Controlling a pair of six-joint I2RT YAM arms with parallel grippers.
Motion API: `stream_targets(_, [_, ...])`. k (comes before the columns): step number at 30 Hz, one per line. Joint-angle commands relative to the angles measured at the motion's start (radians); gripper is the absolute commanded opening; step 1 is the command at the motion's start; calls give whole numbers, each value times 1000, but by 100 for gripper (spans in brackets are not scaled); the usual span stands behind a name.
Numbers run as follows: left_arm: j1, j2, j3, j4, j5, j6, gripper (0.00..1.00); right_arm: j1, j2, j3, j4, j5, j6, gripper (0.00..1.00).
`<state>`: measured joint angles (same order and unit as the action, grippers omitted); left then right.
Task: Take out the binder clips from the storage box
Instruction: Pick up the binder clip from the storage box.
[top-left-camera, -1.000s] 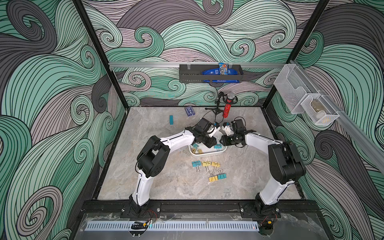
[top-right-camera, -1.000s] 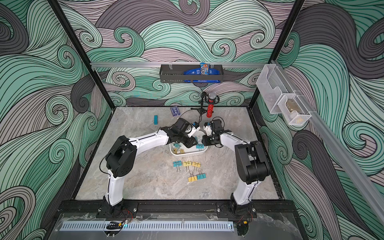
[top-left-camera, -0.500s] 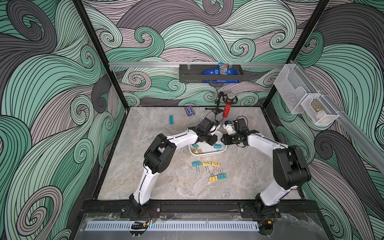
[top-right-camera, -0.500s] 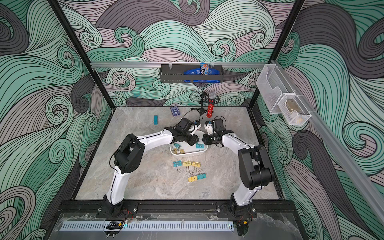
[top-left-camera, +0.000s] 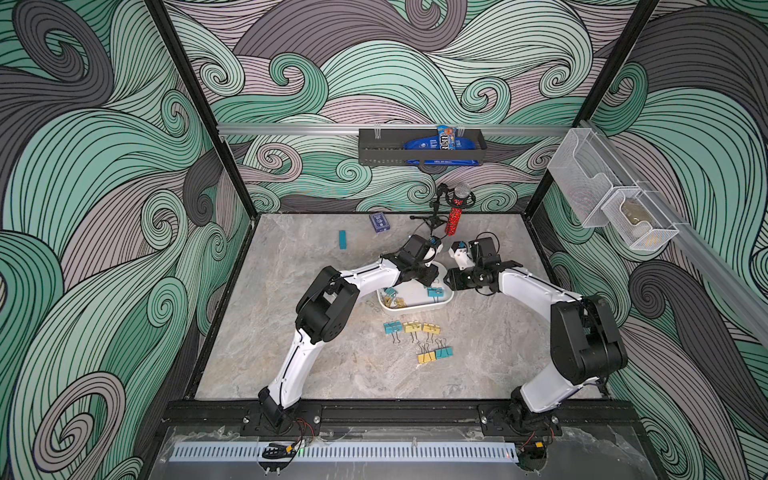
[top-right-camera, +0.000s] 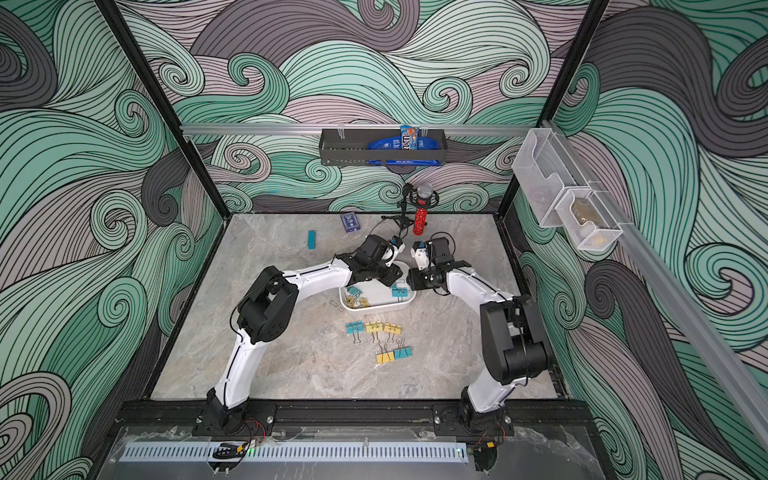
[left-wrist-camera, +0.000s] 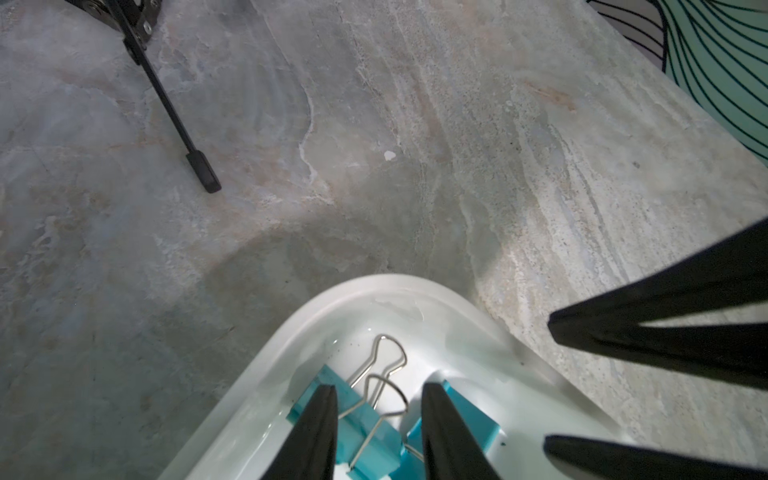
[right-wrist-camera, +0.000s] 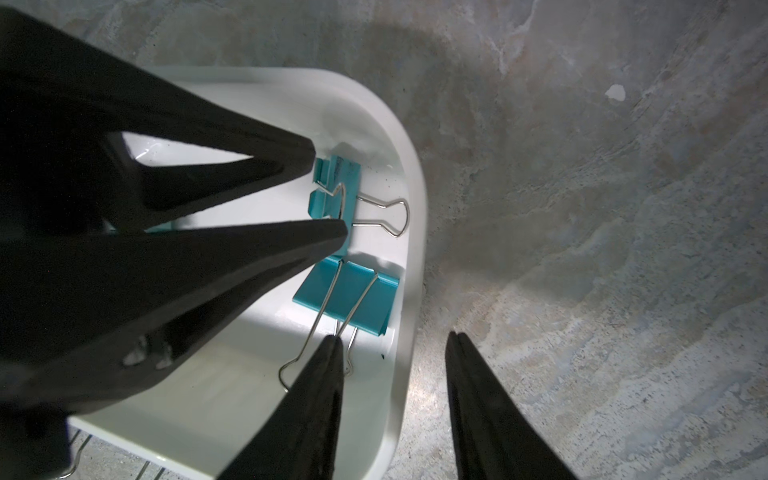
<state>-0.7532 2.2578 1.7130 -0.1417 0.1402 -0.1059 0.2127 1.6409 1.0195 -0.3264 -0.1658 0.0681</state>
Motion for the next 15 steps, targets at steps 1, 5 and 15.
stream_targets(1, [-12, 33, 66, 17, -31, -14, 37, -3, -8, -4, -6, 3, 7, 43])
stream_targets(5, [-21, 60, 110, -15, -69, 2, 36, -5, -6, -4, -6, 3, 6, 43])
stream_targets(15, [-26, 63, 113, -112, -137, 34, 30, -6, 1, -1, -5, -3, 6, 43])
